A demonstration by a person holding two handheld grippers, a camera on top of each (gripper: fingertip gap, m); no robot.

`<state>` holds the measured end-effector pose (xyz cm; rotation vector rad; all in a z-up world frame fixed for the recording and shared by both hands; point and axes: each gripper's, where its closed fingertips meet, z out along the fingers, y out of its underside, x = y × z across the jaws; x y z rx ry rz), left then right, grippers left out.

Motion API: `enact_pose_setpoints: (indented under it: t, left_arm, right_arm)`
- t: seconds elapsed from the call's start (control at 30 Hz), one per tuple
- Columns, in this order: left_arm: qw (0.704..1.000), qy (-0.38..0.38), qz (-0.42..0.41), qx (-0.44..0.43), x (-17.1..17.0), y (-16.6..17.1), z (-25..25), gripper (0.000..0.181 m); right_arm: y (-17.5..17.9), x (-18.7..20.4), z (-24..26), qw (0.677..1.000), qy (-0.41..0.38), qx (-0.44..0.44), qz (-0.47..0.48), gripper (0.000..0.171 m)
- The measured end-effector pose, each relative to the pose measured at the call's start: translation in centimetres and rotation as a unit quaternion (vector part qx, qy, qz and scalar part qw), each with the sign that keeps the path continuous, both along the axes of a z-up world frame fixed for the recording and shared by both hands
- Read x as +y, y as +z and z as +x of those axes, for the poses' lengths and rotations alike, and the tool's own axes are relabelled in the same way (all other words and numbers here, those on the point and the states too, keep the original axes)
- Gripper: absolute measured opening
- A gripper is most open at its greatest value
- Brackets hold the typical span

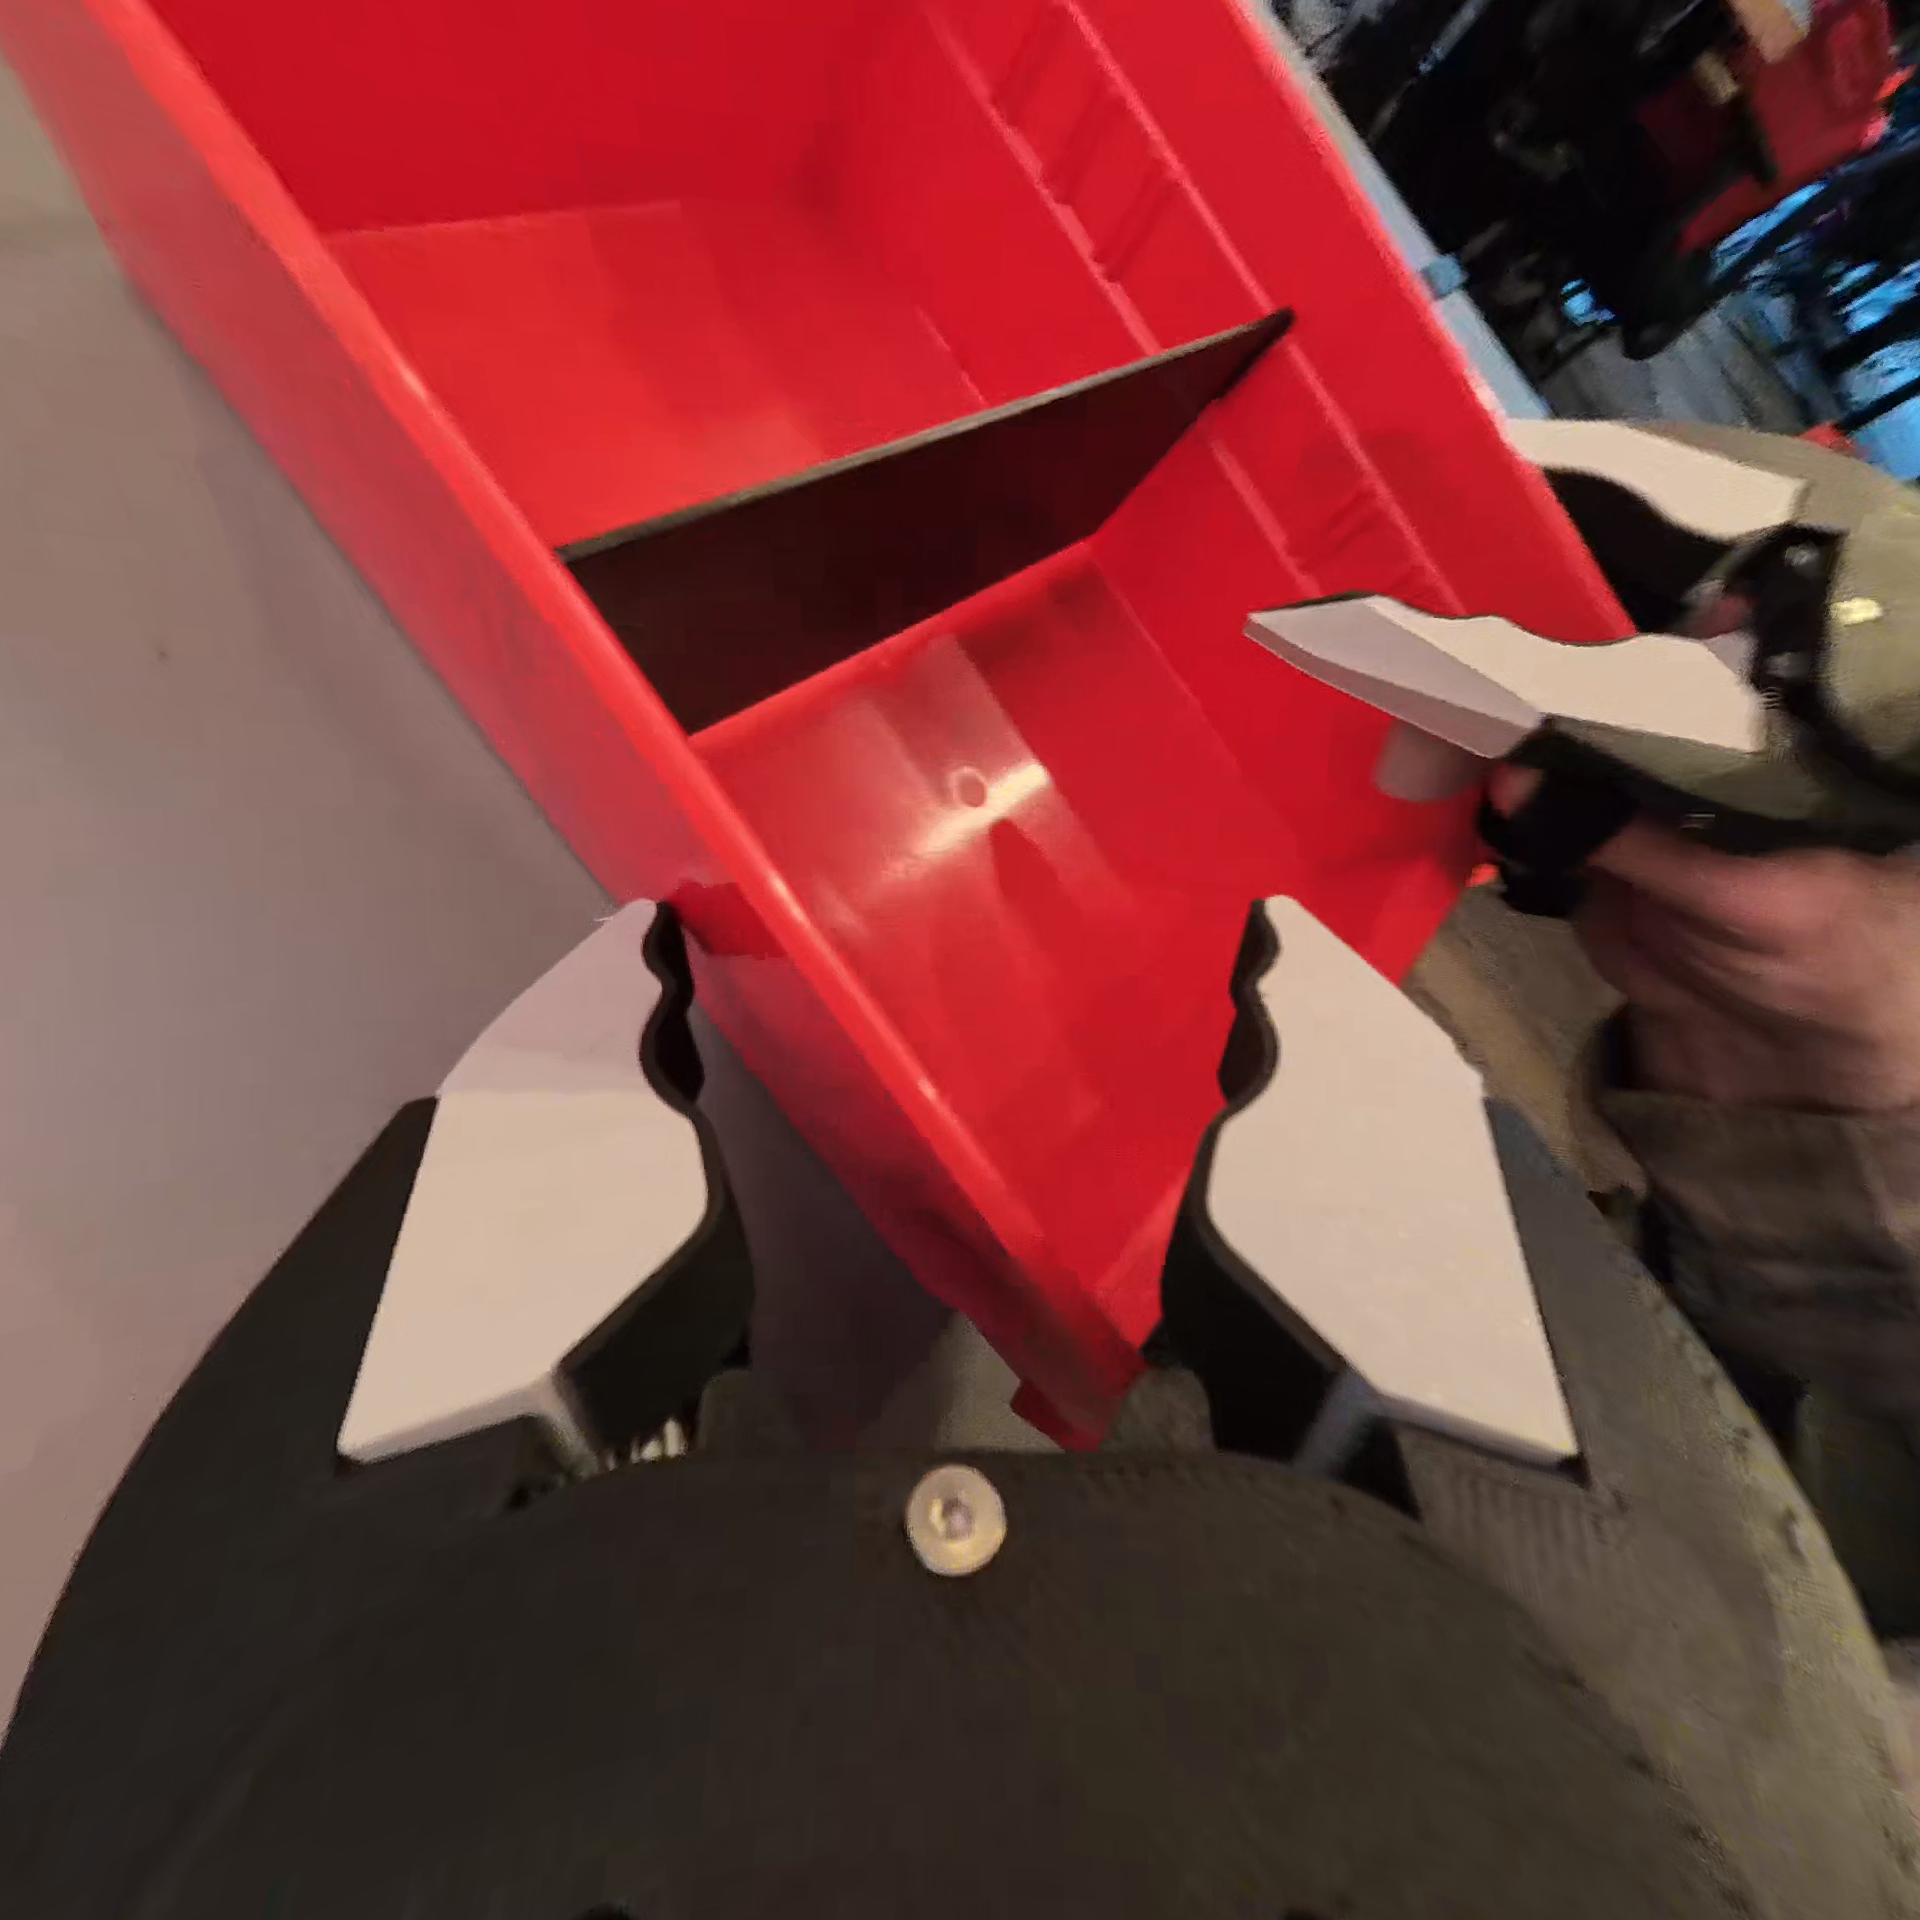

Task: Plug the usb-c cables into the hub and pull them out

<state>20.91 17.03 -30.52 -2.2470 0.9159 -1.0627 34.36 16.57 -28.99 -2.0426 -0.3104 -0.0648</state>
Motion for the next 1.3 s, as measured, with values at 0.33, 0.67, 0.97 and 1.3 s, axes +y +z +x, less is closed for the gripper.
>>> enact_pose_setpoints:
  t: [0.33,0.67,0.97,1.3]
  left_arm:
    - [0.991,-0.004,0.053,-0.125,-0.4,8.0,-3.6,0.034]
    - [0.922,0.173,0.322,0.129,6.8,15.4,-27.3,0.042]
    - [0.879,0.324,0.210,0.280,7.8,6.1,-46.0,0.072]
    - [0.872,0.324,0.158,0.332,8.1,-0.7,-49.8,0.025]
  right_arm:
    - [-0.3,0.4,3.3,1.000,-0.001,-0.002,-0.007,0.039]
    - [-0.1,-0.1,8.0,0.999,-0.032,-0.030,-0.005,0.047]
    - [-0.1,-1.2,9.2,0.992,-0.025,-0.119,-0.033,0.038]
    - [-1.1,-0.4,10.3,0.995,-0.033,-0.085,-0.035,0.020]
